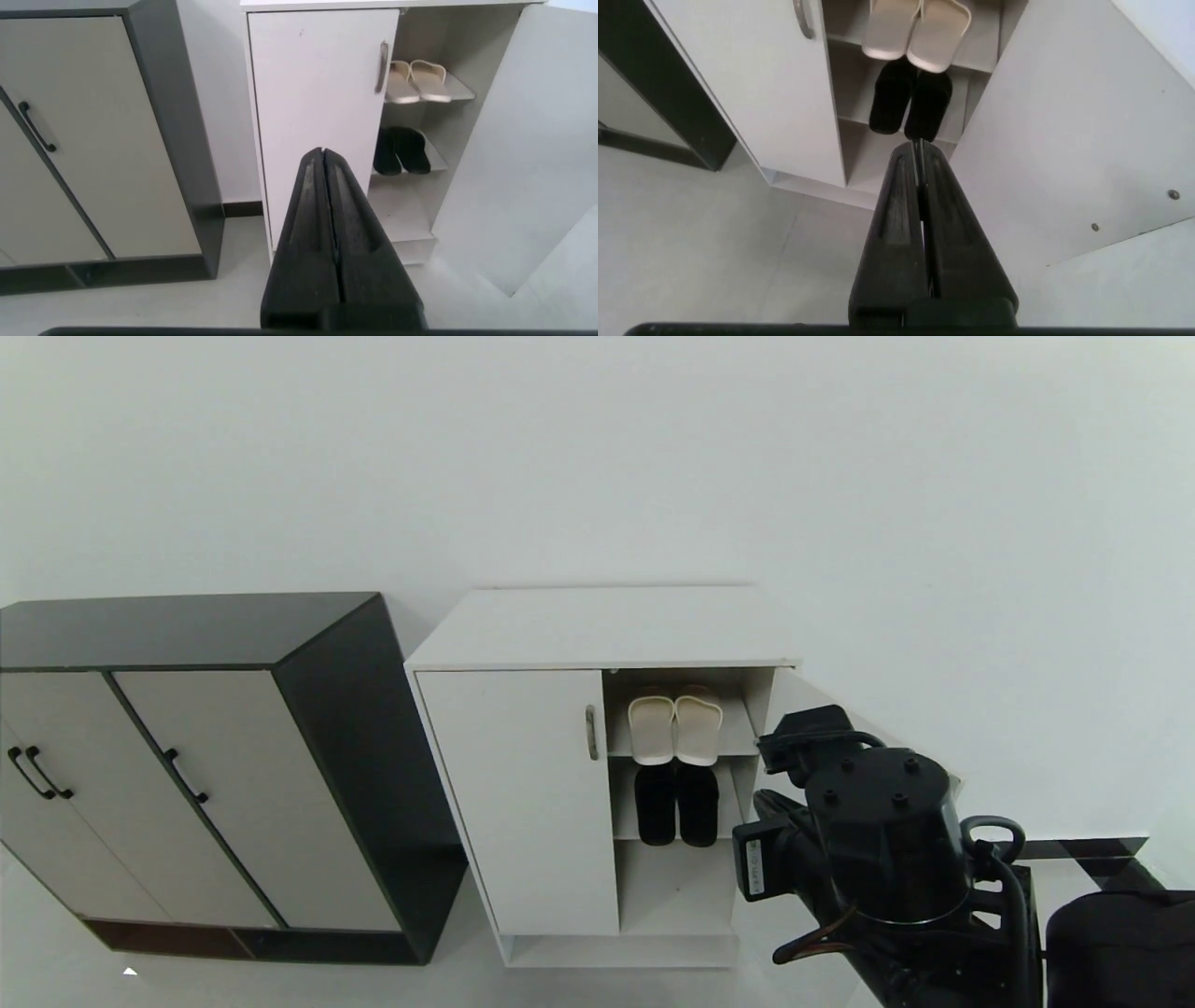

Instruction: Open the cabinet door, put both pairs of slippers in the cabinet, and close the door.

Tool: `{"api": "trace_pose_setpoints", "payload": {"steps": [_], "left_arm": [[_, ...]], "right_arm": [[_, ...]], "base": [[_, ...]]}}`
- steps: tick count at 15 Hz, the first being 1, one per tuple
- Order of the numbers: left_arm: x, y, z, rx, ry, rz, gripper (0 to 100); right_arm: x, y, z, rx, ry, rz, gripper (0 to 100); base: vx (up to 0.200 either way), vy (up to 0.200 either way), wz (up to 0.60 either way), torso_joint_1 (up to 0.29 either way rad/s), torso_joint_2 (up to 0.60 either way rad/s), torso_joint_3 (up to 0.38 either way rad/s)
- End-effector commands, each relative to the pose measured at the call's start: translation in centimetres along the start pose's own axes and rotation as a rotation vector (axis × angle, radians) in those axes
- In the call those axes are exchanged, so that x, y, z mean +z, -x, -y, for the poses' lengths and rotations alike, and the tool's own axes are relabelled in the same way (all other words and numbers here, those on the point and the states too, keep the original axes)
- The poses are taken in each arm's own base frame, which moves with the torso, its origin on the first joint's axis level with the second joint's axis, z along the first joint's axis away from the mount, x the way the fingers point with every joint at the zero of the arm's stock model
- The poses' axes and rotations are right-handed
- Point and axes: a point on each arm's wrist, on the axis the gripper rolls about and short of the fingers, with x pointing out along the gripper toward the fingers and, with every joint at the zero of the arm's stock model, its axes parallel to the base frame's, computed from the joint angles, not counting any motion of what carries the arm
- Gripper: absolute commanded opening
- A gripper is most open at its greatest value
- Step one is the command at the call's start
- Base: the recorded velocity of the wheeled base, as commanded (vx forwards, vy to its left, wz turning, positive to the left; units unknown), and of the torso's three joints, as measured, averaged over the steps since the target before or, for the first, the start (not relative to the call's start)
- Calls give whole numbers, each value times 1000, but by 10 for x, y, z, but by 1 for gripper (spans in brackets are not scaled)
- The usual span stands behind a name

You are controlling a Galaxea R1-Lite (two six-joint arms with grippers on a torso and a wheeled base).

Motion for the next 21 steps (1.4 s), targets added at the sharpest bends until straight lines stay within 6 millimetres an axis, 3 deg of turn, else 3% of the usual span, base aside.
{"api": "trace_pose_setpoints", "payload": {"steps": [1,4,11,15,18,19,21], "left_arm": [[0,0,0,0,0,-1,0],[0,0,0,0,-1,-1,0],[0,0,0,2,0,-1,0],[0,0,0,2,0,-1,0],[0,0,0,2,0,-1,0],[0,0,0,2,0,-1,0],[0,0,0,0,0,-1,0]], "right_arm": [[-2,-4,1,-8,5,-7,0],[-4,-4,1,0,11,-13,0],[-3,-6,5,-14,22,-12,0],[6,-30,30,-91,6,32,0],[25,-47,57,-104,-21,82,0],[26,-48,58,-106,-23,83,0],[49,-71,85,-115,-52,65,0]], "base": [[0,0,0,0,0,0],[0,0,0,0,0,0],[0,0,-514,5,1,1],[0,0,0,0,0,0],[0,0,0,0,0,0],[0,0,0,0,0,0],[0,0,0,0,0,0]]}}
